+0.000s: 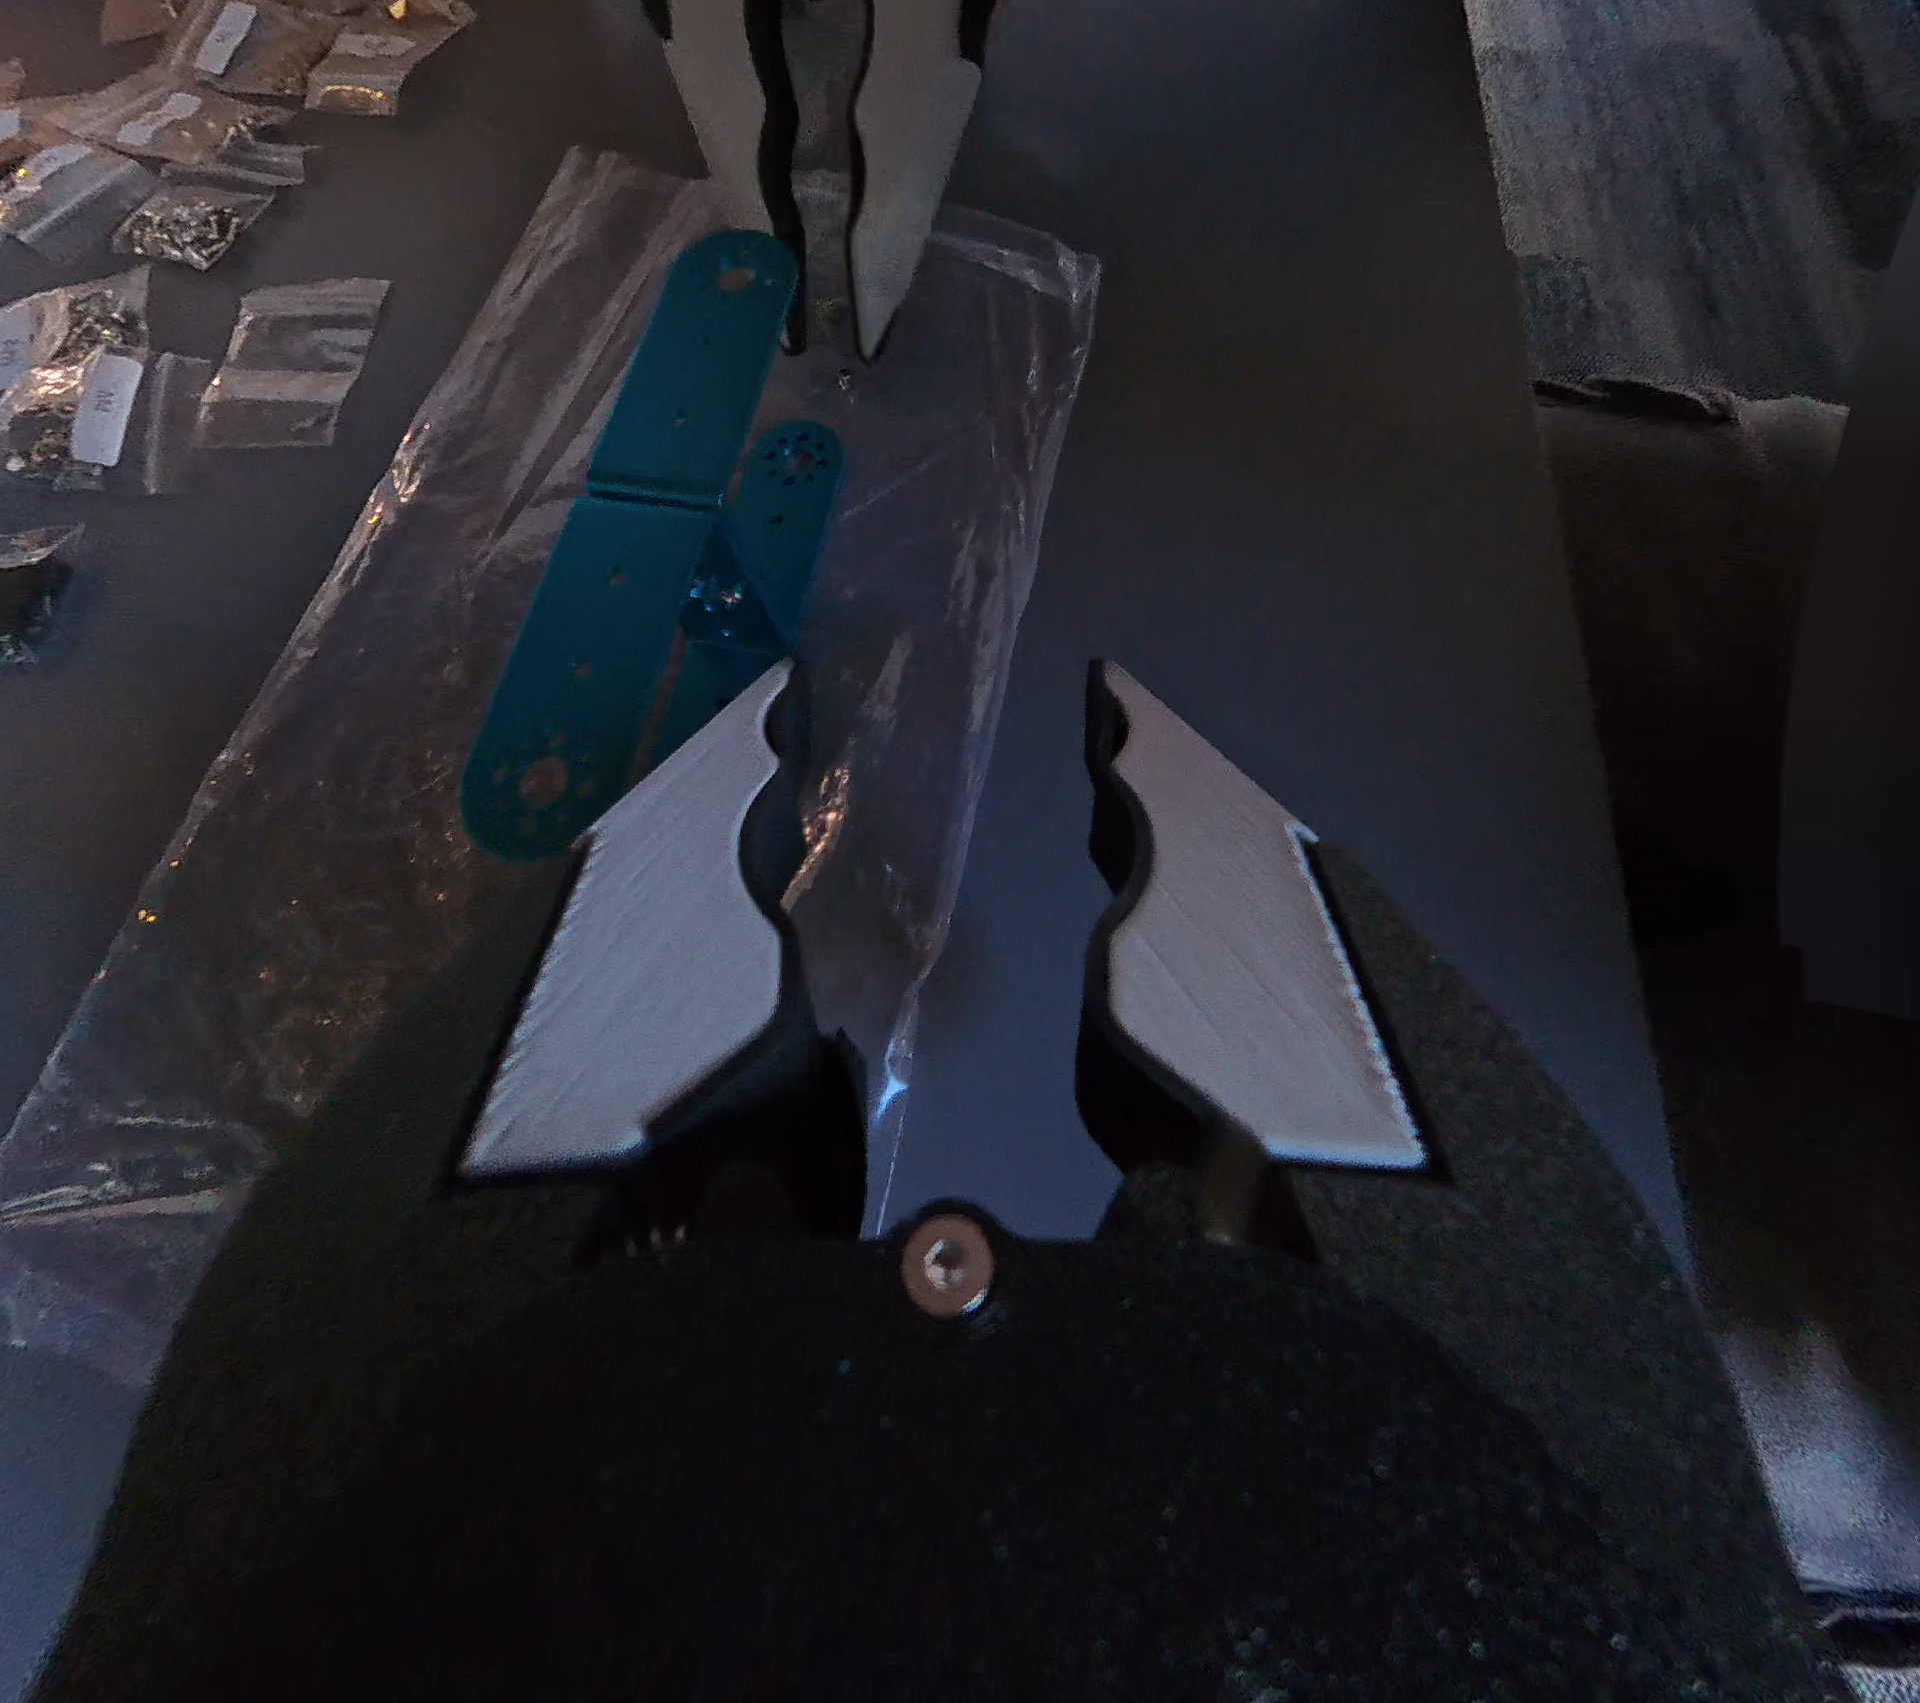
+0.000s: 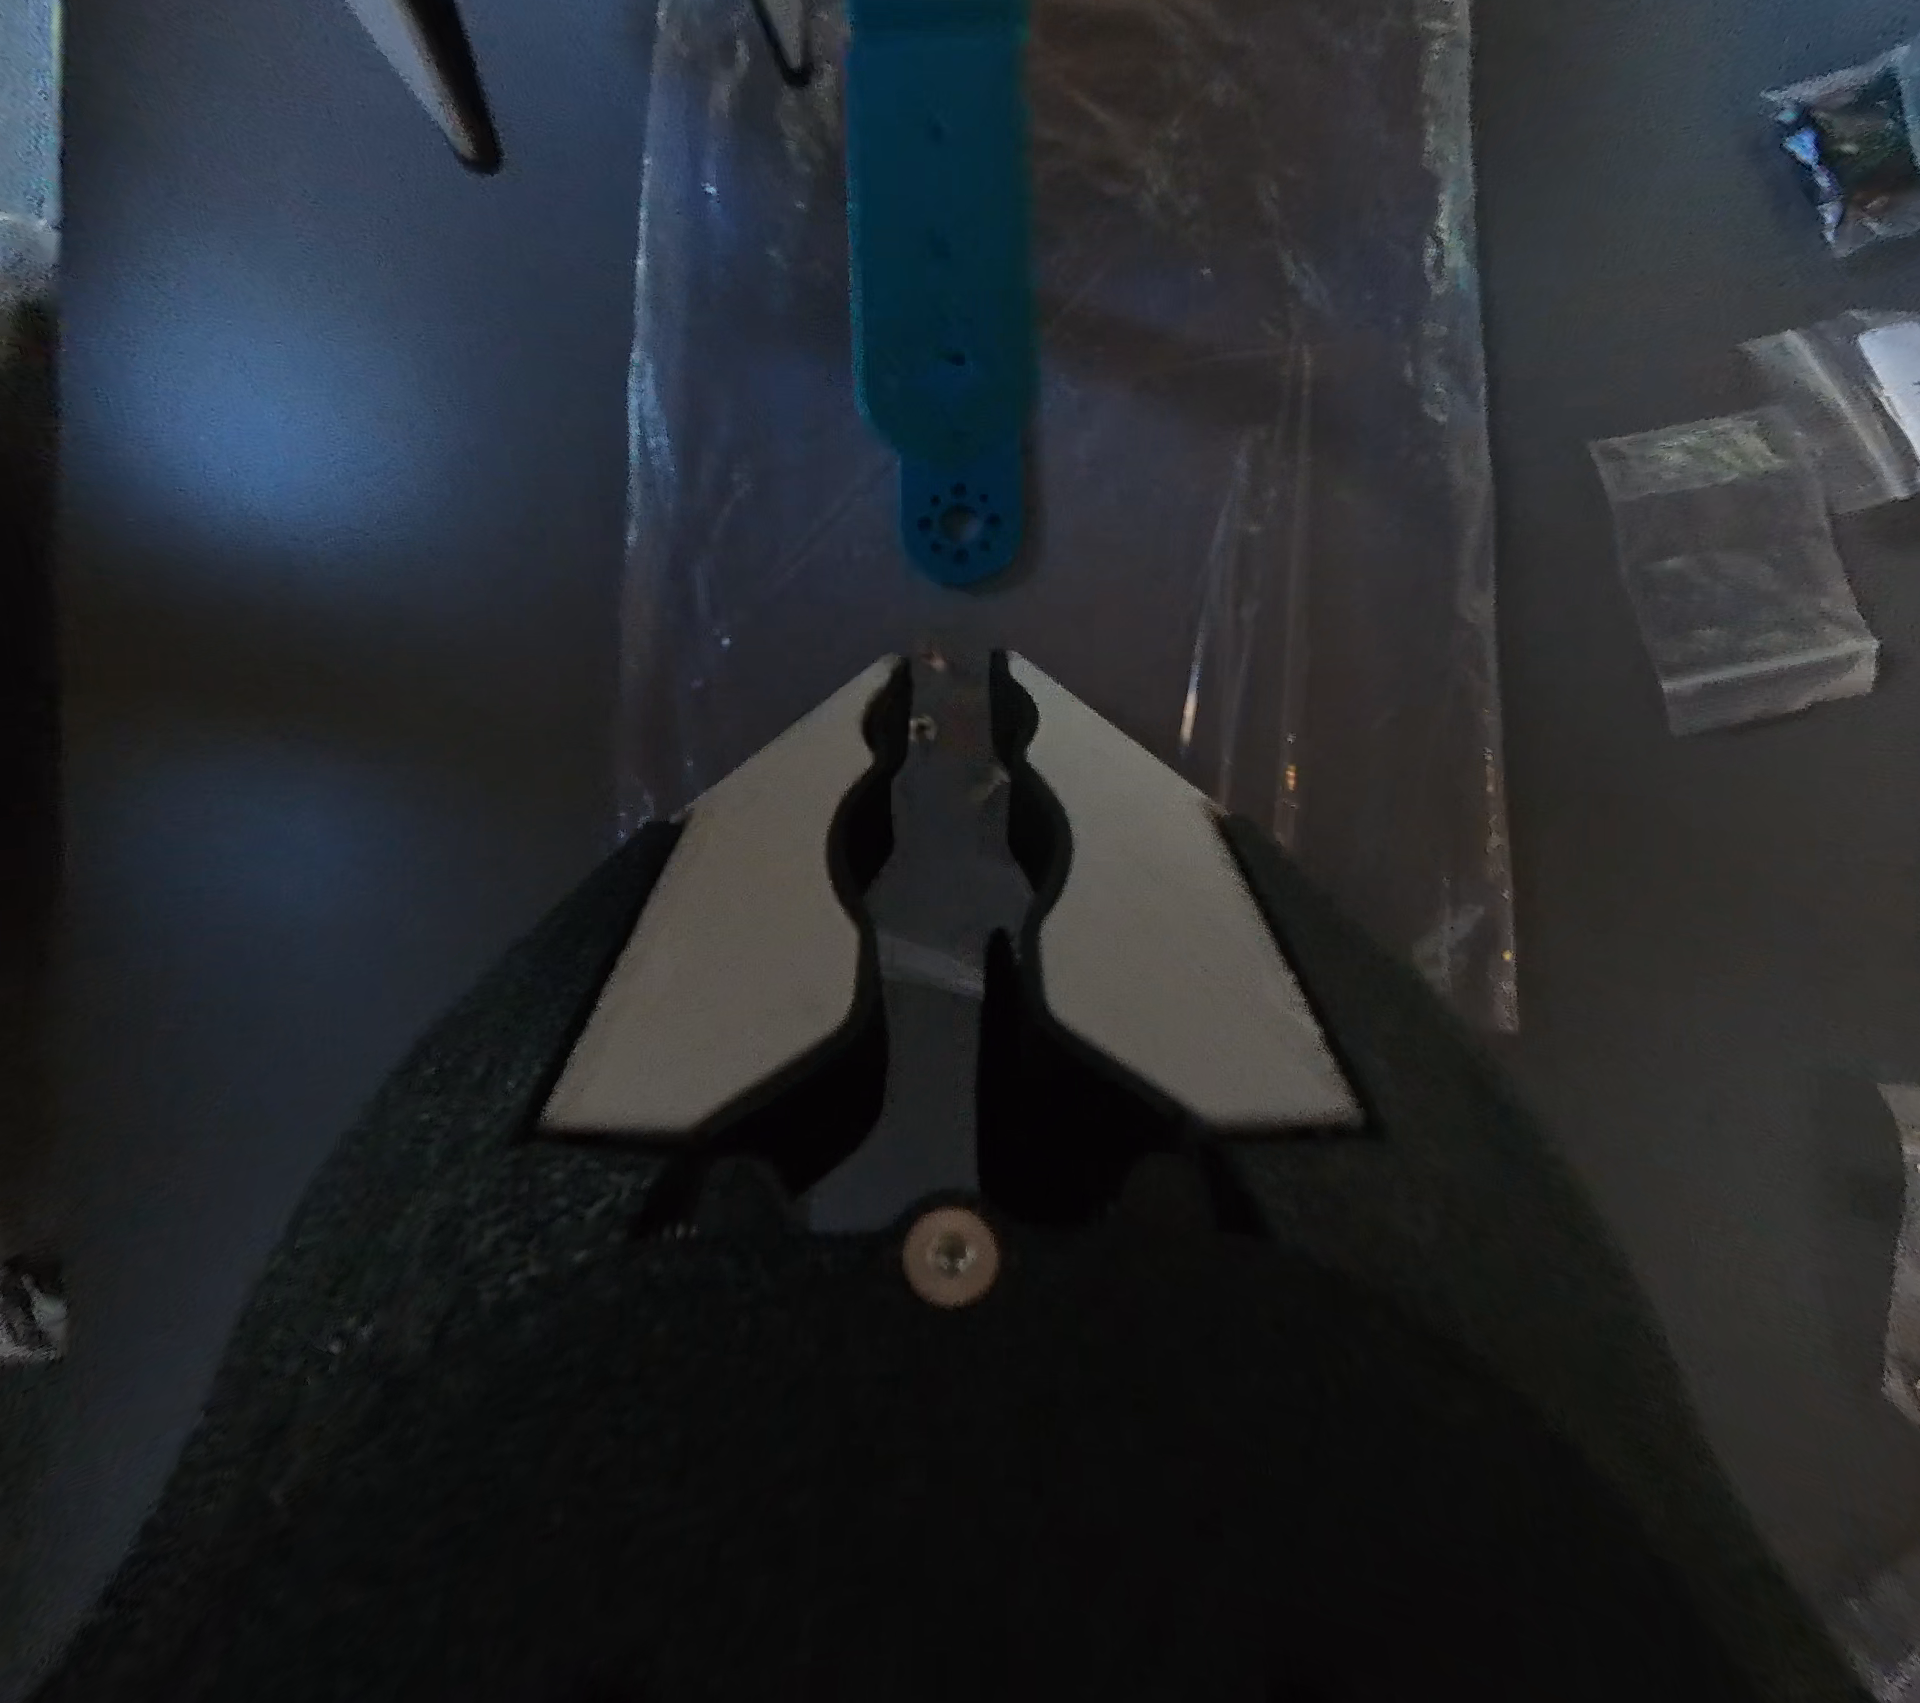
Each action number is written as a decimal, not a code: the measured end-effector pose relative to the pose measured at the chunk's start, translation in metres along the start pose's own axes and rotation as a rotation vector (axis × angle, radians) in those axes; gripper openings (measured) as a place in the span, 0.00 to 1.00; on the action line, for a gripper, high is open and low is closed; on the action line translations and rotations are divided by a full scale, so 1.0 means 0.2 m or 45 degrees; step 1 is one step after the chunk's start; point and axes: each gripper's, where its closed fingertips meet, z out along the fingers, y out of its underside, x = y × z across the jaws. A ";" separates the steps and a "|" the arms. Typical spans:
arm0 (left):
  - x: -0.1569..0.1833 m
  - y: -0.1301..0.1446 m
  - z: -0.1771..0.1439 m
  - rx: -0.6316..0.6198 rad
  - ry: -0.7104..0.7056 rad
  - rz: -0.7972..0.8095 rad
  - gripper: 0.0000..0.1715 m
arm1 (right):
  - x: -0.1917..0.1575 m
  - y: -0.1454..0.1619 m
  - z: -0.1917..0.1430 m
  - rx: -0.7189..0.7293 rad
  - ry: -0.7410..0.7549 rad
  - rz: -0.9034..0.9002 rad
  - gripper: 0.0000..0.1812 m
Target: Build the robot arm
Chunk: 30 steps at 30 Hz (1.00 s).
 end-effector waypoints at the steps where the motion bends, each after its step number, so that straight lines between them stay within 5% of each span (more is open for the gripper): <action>1: 0.00 0.00 0.00 0.000 -0.004 0.002 0.30 | -0.01 -0.01 0.00 -0.009 0.014 -0.015 0.08; 9: 0.00 0.00 -0.02 0.076 -0.043 0.054 0.29 | -0.02 0.02 -0.04 -0.326 0.032 -0.116 0.05; 15: 0.01 -0.06 -0.09 0.192 -0.091 0.077 0.28 | -0.01 -0.02 -0.06 -0.320 0.117 -0.107 0.05; 21: -0.02 -0.09 -0.16 0.232 -0.202 0.163 0.26 | -0.03 -0.01 -0.07 -0.146 0.231 0.152 0.05; 30: -0.06 -0.08 -0.18 0.260 -0.196 0.102 0.25 | -0.01 0.10 -0.06 -0.448 0.147 0.080 0.06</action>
